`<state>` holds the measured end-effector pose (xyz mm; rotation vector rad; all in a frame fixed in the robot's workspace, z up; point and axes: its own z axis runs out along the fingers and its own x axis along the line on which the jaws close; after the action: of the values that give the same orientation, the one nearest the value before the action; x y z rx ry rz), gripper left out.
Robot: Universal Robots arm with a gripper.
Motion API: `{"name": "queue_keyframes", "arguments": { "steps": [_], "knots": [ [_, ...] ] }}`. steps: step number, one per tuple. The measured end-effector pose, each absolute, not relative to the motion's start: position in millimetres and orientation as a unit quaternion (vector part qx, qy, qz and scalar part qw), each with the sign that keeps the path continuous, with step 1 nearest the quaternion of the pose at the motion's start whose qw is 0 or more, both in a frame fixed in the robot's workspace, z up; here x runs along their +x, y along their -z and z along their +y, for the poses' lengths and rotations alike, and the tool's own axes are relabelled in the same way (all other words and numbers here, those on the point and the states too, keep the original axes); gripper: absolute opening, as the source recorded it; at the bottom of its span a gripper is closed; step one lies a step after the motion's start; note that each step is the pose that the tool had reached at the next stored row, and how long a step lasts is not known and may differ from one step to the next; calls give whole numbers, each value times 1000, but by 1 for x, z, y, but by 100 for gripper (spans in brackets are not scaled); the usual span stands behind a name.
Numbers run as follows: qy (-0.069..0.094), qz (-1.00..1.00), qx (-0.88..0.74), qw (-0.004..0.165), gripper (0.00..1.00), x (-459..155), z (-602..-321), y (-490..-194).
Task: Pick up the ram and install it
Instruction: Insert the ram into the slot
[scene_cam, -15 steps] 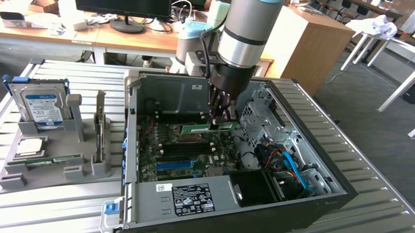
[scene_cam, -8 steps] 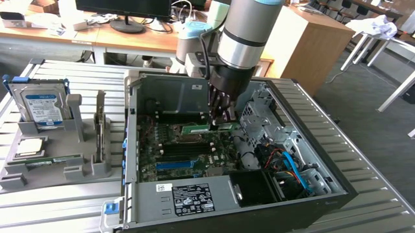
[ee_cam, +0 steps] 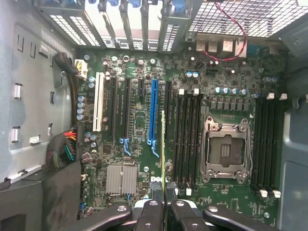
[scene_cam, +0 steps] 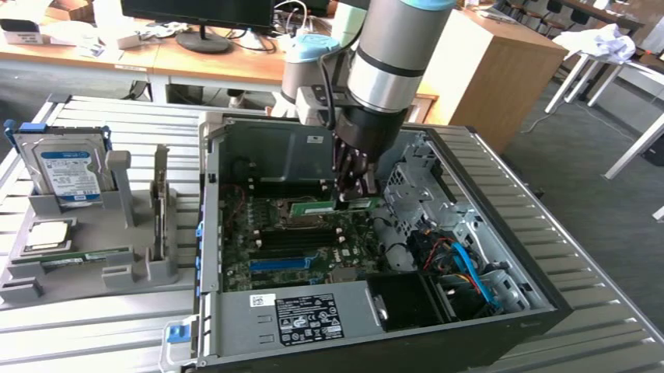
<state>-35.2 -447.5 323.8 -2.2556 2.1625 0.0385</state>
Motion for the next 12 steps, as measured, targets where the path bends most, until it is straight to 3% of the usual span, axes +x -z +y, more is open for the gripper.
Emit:
{"name": "queue_keyframes", "arguments": {
  "steps": [12],
  "knots": [
    [-12, 692, -722, 8, 13, -35, -448, -320]
  ]
}}
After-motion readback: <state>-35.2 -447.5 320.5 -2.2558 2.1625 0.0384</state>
